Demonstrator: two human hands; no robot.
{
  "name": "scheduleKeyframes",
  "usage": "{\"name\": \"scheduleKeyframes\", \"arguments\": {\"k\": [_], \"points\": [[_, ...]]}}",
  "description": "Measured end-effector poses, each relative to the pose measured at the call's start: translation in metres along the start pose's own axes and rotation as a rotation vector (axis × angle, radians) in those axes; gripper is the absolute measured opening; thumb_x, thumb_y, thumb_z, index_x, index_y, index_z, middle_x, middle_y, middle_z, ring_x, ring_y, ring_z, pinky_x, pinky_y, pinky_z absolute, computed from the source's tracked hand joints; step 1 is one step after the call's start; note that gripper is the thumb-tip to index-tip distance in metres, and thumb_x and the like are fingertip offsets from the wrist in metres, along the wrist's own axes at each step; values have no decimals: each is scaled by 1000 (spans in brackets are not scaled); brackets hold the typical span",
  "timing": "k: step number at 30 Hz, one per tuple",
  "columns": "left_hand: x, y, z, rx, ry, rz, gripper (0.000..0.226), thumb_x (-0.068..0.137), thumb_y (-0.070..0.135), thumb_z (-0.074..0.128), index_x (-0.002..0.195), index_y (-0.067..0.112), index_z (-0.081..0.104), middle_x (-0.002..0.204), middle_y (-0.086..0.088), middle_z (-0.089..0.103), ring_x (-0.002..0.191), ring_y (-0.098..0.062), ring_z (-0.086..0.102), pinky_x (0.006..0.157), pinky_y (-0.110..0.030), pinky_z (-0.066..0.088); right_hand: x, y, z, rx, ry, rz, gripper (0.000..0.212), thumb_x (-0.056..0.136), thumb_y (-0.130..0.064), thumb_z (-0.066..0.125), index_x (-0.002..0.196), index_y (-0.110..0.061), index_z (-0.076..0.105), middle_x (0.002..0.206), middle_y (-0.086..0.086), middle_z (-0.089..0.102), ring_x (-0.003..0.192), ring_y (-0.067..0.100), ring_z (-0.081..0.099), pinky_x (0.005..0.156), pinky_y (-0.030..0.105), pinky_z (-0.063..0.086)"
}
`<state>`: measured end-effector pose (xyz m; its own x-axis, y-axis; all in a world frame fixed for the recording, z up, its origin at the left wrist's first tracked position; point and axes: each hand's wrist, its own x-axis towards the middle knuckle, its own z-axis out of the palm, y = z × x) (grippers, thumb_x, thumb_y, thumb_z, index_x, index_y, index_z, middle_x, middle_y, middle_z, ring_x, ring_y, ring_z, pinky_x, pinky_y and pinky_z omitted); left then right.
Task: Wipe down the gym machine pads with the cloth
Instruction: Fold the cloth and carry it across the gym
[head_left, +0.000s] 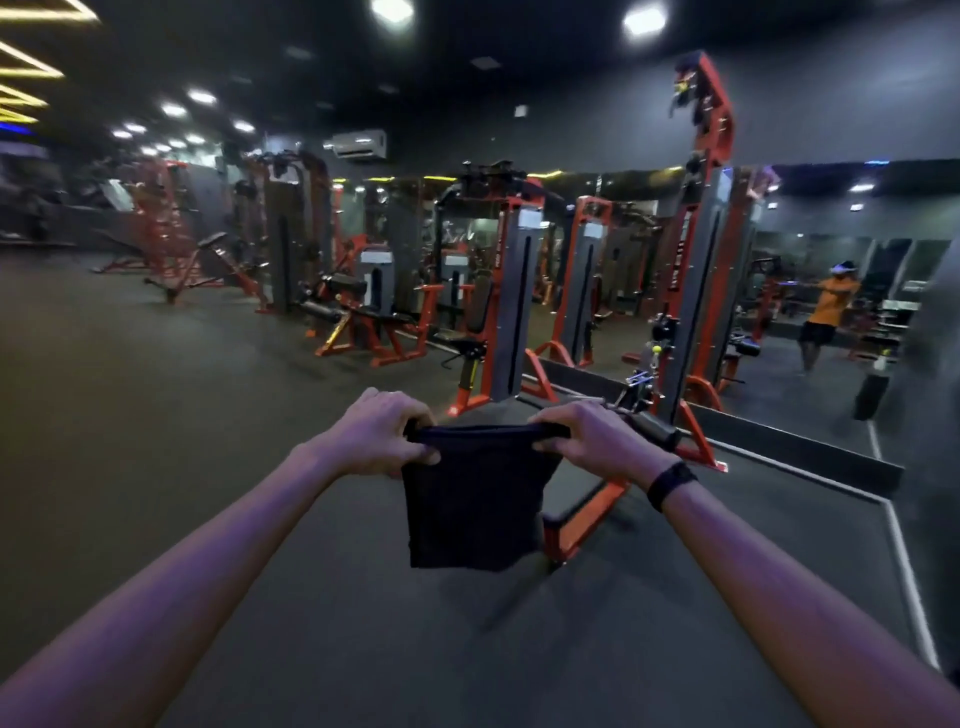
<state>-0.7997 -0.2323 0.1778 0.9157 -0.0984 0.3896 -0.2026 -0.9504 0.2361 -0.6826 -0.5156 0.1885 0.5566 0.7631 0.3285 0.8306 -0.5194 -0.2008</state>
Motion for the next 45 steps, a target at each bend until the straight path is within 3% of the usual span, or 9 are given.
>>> {"name": "scheduleKeyframes", "arguments": {"k": [6,11,15,21,34,40,45], "points": [[29,-101,28,5,-110,-168,27,79,43,79,97,22,75,87,11,69,84,-8,63,81,-29,41,105,32,86,54,-118,-90,23,93,-26,69,114,-32,71,102,-13,71,95,7,64,85,38,53],[79,-186,43,-35,-167,-236,23,79,36,82,94,21,73,81,17,63,80,-6,61,68,-17,42,195,57,133,129,-180,-124,22,94,-27,67,116,-33,70,102,-15,71,95,4,65,87,41,54],[133,-259,52,-86,-174,-261,22,80,37,81,95,23,72,90,13,65,86,-6,62,76,-23,49,281,80,145,116,-225,-115,23,95,-27,66,118,-31,70,103,-11,71,95,6,66,87,40,56],[209,-351,77,-70,-179,-276,24,80,35,81,99,22,73,92,11,67,88,-9,62,79,-25,47,380,123,194,137,-250,-54,24,94,-26,68,117,-30,70,108,-12,71,100,7,64,90,41,54],[350,-538,206,-39,-397,-356,29,79,38,81,103,23,74,100,5,70,93,-14,63,88,-36,50,560,255,352,253,-370,42,23,90,-22,72,113,-25,74,103,-11,72,97,7,65,89,43,55],[469,-619,214,-10,-344,-357,25,80,35,81,101,23,74,93,10,67,91,-14,64,81,-31,48,690,329,366,272,-323,55,18,89,-19,73,106,-25,76,95,-9,73,92,9,66,85,44,56],[526,-681,240,13,-307,-375,27,80,35,80,103,24,73,95,9,68,89,-12,62,84,-32,48,771,370,401,299,-335,90,21,89,-17,74,108,-24,75,98,-7,74,93,9,66,85,42,56]]}}
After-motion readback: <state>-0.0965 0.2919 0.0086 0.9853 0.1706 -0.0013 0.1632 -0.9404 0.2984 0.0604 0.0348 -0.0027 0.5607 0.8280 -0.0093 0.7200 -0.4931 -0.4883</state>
